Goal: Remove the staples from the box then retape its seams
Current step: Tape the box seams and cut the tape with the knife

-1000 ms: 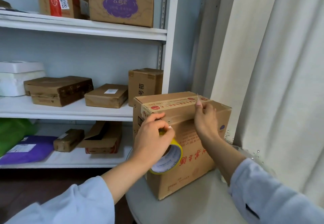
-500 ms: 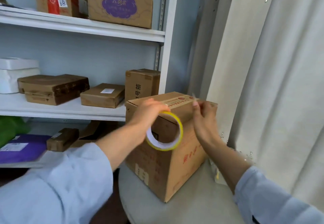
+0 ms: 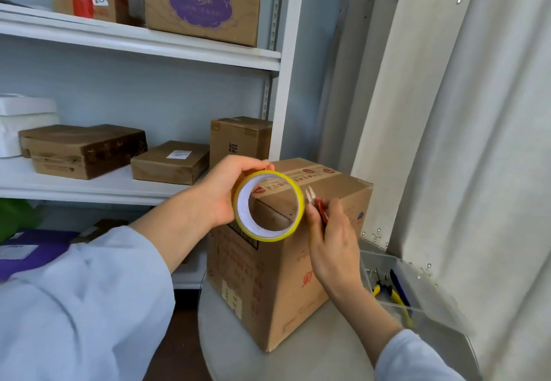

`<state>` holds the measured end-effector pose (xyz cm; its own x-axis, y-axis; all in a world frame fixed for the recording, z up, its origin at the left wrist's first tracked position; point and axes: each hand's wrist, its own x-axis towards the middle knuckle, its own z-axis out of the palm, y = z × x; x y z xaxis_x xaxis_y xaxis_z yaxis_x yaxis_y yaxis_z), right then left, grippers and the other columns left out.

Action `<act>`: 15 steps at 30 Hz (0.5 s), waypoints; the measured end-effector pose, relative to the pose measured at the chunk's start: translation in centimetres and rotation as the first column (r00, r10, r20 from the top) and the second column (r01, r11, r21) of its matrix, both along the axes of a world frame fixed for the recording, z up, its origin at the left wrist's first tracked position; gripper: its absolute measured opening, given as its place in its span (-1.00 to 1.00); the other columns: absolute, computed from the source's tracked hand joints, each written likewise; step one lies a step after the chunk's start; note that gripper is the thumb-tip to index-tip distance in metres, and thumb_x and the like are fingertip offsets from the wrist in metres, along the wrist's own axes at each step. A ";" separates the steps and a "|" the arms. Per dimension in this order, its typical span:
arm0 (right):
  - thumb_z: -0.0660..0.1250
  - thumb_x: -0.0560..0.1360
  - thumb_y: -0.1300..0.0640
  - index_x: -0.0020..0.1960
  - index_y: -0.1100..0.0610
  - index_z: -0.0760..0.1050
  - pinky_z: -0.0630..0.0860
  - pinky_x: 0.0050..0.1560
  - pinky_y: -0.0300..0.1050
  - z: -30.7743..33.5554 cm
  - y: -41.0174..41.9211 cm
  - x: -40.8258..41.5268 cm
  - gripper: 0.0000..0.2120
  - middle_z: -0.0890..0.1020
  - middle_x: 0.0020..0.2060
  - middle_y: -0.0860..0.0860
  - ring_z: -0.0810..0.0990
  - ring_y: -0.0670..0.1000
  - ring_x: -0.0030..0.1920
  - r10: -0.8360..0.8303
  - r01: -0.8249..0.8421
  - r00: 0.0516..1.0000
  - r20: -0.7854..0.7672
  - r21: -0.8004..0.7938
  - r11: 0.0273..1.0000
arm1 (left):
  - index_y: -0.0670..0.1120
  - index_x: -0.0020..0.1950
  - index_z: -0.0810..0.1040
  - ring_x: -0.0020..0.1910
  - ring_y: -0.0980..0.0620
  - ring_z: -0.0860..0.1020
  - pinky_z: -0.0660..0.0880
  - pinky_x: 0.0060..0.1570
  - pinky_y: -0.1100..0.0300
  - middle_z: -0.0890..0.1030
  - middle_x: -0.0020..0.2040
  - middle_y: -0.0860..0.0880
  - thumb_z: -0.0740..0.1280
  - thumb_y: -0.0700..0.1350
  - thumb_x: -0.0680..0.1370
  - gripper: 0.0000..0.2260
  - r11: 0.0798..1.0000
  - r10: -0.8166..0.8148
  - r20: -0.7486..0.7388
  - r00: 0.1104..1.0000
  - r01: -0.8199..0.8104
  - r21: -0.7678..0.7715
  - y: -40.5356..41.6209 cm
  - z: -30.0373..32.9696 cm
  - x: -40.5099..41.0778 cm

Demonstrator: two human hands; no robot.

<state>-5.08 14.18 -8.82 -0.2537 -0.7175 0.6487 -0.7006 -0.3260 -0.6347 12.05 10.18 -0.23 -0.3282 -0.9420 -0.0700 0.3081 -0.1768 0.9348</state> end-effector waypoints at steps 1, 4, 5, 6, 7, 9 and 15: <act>0.11 0.60 -0.11 0.05 0.04 0.42 0.45 0.01 0.02 0.1 -0.2 -0.5 -0.76 0.60 0.02 -0.06 0.53 0.04 0.10 -0.003 0.003 1.000 0.000 -0.007 1.000 | -0.13 -0.24 0.58 -0.35 0.03 0.55 0.51 -0.18 0.14 0.60 -0.32 -0.04 0.28 -0.14 0.53 -0.82 1.000 -0.014 0.016 1.000 0.014 -0.006 0.2 -0.1 0.0; 0.09 0.61 -0.09 0.08 0.09 0.45 0.43 -0.05 -0.02 0.8 -0.7 -2.2 -0.71 0.65 0.01 -0.01 0.58 0.12 0.05 -0.024 0.024 1.000 -0.006 0.004 1.000 | -0.07 -0.25 0.60 -0.20 0.03 0.58 0.50 0.03 -0.01 0.62 -0.28 -0.01 0.30 -0.10 0.52 -0.83 0.999 -0.025 0.110 0.994 0.029 -0.043 0.8 -0.3 -0.2; 0.09 0.61 -0.09 0.07 0.10 0.44 0.42 -0.05 0.00 1.3 -0.8 -2.6 -0.71 0.66 0.00 0.00 0.58 0.15 0.04 -0.036 0.036 0.999 0.003 0.017 0.999 | -0.05 -0.28 0.60 -0.16 0.05 0.58 0.48 0.07 -0.05 0.63 -0.28 0.02 0.30 -0.10 0.52 -0.81 0.997 0.010 0.146 0.989 0.001 -0.071 0.9 -0.1 0.0; 0.10 0.61 -0.10 0.07 0.10 0.42 0.42 -0.04 0.01 1.9 -0.9 -3.0 -0.71 0.65 0.00 0.00 0.57 0.16 0.04 -0.048 0.048 0.999 0.013 0.044 0.998 | -0.04 -0.29 0.59 -0.17 0.06 0.58 0.48 0.05 -0.03 0.64 -0.28 0.03 0.30 -0.10 0.52 -0.80 0.994 0.053 0.175 0.983 -0.036 -0.102 0.8 0.0 0.1; 0.12 0.60 -0.12 0.08 0.09 0.40 0.41 -0.05 0.00 2.4 -0.7 -3.2 -0.71 0.63 -0.01 -0.04 0.56 0.12 0.02 -0.060 0.058 0.998 0.014 0.073 0.996 | -0.04 -0.30 0.59 -0.20 0.05 0.58 0.50 -0.01 0.04 0.63 -0.28 0.02 0.30 -0.11 0.52 -0.80 0.988 0.100 0.198 0.975 -0.074 -0.134 0.6 0.2 0.5; 0.18 0.58 -0.14 0.09 0.06 0.37 0.36 -0.08 -0.07 3.1 0.0 -2.8 -0.73 0.53 -0.06 -0.10 0.48 0.00 -0.04 -0.054 0.053 0.999 -0.001 0.109 0.993 | -0.07 -0.29 0.60 -0.26 0.00 0.57 0.51 -0.14 0.12 0.62 -0.27 -0.03 0.32 -0.13 0.51 -0.82 0.974 0.190 0.209 0.959 -0.159 -0.160 -0.2 0.4 1.7; 0.18 0.55 -0.18 0.18 0.00 0.43 0.50 0.10 0.06 0.4 1.9 0.8 -0.67 0.60 0.15 -0.01 0.54 0.05 0.20 0.004 -0.001 0.998 -0.068 0.046 0.999 | -0.11 -0.29 0.53 -0.33 -0.03 0.50 0.46 -0.22 0.11 0.56 -0.36 -0.07 0.27 -0.15 0.57 -0.77 0.989 0.145 0.224 0.964 -0.137 -0.052 -2.6 -1.0 3.5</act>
